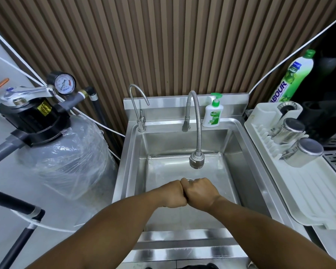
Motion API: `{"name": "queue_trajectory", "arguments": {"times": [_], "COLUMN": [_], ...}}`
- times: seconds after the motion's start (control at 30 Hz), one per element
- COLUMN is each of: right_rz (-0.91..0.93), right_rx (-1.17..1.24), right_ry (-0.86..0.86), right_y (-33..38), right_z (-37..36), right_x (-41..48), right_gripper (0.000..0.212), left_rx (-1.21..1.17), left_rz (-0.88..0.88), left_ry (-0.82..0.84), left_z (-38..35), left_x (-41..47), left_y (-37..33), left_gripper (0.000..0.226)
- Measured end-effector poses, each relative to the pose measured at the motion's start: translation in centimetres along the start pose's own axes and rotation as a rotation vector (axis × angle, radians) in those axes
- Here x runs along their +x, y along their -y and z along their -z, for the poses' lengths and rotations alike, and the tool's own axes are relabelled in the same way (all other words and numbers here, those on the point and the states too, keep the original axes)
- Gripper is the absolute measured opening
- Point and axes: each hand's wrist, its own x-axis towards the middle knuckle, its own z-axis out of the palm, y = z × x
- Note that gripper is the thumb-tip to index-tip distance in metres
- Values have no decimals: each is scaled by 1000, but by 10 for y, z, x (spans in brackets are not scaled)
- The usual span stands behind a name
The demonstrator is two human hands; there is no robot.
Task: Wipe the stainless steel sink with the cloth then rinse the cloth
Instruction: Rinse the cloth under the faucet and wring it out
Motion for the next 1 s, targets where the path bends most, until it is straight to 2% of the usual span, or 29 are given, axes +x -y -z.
{"name": "queue_trajectory", "arguments": {"times": [0.33,0.4,0.5,0.57,0.67,0.8,0.9,1.0], "right_rz": [126,133,143,105,-85,-136,-212,-244], "right_rx": [-69,-52,-32,105,503,936,1118,1232], "right_ry": [-121,-113,-89,-133,-53,-141,-142,-144], "right_y": [0,0,-4,-4,-7,-1,7,11], "right_z": [1,6,23,40,58,70,83,99], "right_x": [-2,-2,2,1,-4,-6,-2,3], "right_gripper": [47,55,60,52,48,31,24,24], "left_rx": [-307,-317,-327,-343,-459,-602,-753,-847], "left_rz": [110,109,67,13,-61,-178,-254,-346], "left_ry": [124,101,-35,-126,-251,-362,-385,-442], "left_z": [-1,-2,-2,0,7,13,18,30], "left_x": [-16,-16,-16,-15,-16,-32,-50,-62], "left_y": [3,3,1,4,18,27,23,22], "left_gripper": [26,19,8,7,11,35,52,38]}}
